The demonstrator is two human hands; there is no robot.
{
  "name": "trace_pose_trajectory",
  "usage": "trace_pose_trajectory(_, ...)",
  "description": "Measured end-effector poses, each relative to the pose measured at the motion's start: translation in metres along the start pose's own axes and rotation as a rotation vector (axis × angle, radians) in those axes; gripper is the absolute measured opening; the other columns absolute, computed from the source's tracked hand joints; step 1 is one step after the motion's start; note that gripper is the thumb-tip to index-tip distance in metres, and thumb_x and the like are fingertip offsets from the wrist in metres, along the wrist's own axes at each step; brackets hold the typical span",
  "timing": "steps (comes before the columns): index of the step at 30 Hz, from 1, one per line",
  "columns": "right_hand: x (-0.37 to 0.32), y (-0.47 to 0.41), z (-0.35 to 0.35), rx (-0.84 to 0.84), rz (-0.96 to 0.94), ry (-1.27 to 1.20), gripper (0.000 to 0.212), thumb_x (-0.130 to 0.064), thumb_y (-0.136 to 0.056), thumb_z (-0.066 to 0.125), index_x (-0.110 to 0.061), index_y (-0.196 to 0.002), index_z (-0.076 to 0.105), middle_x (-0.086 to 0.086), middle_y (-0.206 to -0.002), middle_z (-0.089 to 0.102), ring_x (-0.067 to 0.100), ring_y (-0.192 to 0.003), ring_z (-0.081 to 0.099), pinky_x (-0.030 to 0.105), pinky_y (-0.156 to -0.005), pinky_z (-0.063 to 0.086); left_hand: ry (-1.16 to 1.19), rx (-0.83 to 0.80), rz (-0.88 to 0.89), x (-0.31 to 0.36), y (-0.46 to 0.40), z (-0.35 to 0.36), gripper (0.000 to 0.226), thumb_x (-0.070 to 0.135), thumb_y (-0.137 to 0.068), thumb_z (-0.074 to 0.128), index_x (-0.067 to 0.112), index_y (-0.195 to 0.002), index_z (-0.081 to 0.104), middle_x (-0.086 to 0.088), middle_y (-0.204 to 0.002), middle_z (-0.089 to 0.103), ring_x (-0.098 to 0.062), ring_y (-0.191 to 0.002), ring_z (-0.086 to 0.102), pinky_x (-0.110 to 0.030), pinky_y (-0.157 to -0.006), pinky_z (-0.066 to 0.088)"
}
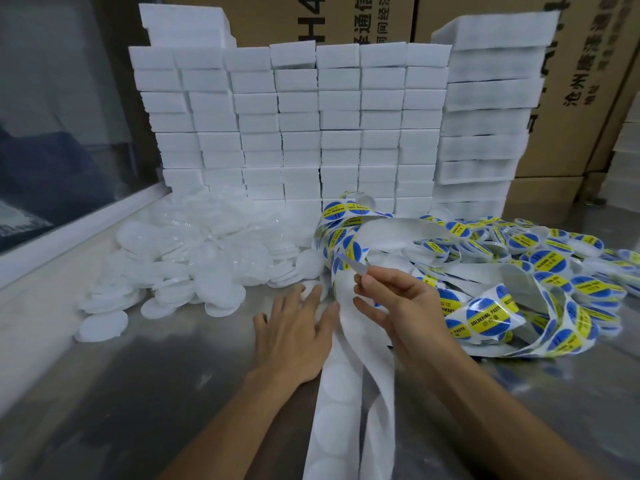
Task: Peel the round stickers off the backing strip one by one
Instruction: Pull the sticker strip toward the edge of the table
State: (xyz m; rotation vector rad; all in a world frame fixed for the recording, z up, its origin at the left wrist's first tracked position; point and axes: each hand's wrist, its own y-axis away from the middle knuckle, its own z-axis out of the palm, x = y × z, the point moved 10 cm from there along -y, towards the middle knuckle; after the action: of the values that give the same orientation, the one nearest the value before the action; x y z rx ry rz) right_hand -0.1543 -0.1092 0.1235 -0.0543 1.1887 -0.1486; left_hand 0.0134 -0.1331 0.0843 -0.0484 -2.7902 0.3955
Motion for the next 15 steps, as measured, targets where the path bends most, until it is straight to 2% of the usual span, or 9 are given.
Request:
trace_pose_trajectory(4,0.001,0.0,0.003,-0.038,-0.003,0.015,0.018,0.001,-0.084,0.069,-0.015,-0.084,0.078,0.011,-0.089,0.077,0.019,-0.083,0.074,0.033,-0.078,0.06,-0.067,-0.001,0.03,0.0,-0.009,0.004,0.047,0.05,-0.1,0.025,0.043,-0.146,0.026,0.006,-0.16,0.02,-0.018,-0.14,0.03,-0.048,-0.104,0.025)
trace_pose_trajectory(6,0.001,0.0,0.006,-0.068,-0.004,0.012,0.023,0.002,-0.084,0.069,-0.018,-0.081,0.079,0.011,-0.091,0.077,0.022,-0.088,0.074,0.036,-0.081,0.061,-0.107,-0.008,0.022,0.0,-0.016,0.005,0.047,0.051,-0.098,0.03,0.042,-0.144,0.03,0.002,-0.158,0.023,-0.02,-0.138,0.03,-0.046,-0.104,0.025)
trace_pose_trajectory(11,0.004,-0.003,0.006,-0.088,-0.002,0.054,0.026,0.004,-0.082,0.071,-0.02,-0.085,0.08,0.008,-0.092,0.077,0.022,-0.093,0.074,0.041,-0.083,0.06,-0.094,0.027,-0.038,-0.005,-0.027,0.005,0.043,0.061,-0.092,0.038,0.039,-0.127,0.053,-0.001,-0.129,0.052,-0.023,-0.125,0.041,-0.04,-0.098,0.029)
trace_pose_trajectory(15,0.005,-0.006,0.003,-0.094,0.007,0.032,0.013,-0.007,-0.081,0.073,-0.018,-0.083,0.081,0.008,-0.091,0.077,0.017,-0.088,0.074,0.043,-0.081,0.06,0.087,0.159,-0.119,-0.017,-0.028,-0.011,0.032,0.061,-0.081,0.061,0.032,-0.094,0.063,0.008,-0.105,0.068,-0.02,-0.109,0.057,-0.037,-0.089,0.036)
